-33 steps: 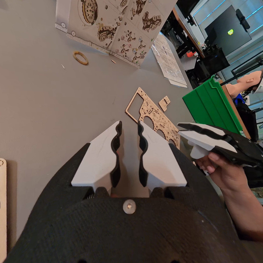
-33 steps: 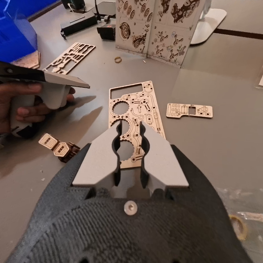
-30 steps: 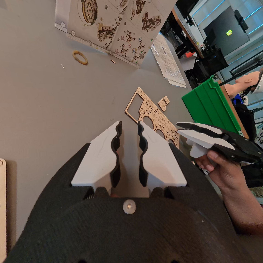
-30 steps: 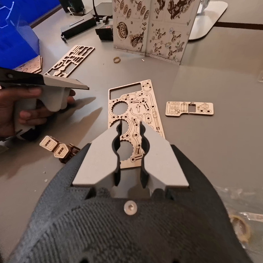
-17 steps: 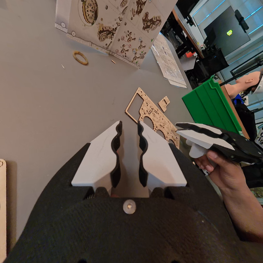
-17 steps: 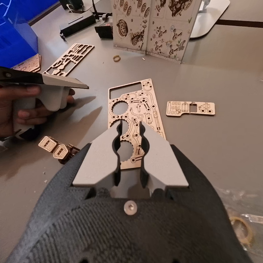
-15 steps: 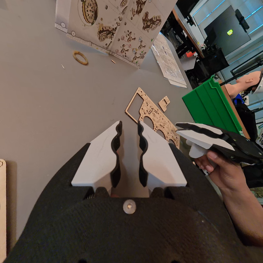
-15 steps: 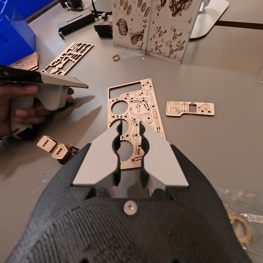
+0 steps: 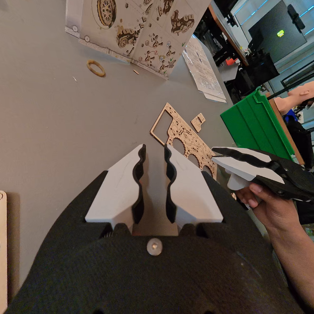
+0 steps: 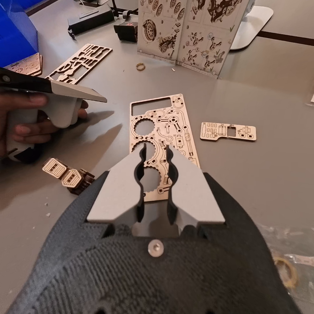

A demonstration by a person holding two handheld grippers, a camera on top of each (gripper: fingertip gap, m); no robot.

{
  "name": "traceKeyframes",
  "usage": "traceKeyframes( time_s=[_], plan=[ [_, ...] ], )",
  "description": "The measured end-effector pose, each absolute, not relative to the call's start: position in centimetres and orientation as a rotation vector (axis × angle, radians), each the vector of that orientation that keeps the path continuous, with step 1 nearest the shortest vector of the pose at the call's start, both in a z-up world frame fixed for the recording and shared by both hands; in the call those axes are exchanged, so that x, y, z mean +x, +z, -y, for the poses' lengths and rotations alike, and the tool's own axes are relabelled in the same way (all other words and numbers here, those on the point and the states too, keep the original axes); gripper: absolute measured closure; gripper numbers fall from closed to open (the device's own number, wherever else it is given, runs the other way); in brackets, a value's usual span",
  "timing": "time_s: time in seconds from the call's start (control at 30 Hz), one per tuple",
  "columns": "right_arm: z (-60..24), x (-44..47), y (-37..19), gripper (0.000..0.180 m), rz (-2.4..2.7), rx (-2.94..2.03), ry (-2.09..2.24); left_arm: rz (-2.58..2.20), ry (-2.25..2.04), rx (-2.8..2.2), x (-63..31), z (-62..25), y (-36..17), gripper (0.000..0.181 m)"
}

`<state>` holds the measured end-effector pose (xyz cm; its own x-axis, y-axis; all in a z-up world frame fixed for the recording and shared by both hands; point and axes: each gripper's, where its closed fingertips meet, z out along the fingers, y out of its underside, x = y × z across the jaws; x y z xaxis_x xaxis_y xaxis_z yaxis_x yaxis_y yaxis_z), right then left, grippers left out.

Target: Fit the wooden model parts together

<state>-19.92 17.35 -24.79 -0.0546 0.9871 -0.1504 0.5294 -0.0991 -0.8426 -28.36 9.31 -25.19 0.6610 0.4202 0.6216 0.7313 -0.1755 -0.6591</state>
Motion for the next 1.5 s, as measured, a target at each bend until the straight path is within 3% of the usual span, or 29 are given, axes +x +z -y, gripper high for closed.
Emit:
traceKeyframes(
  time_s=[1.5],
  plan=[
    [-19.0, -20.1, -23.8, 0.15, 1.529, -1.716, 1.205, 0.922, -0.389, -1.788, -28.3, -9.3, -25.1, 0.163]
  ],
)
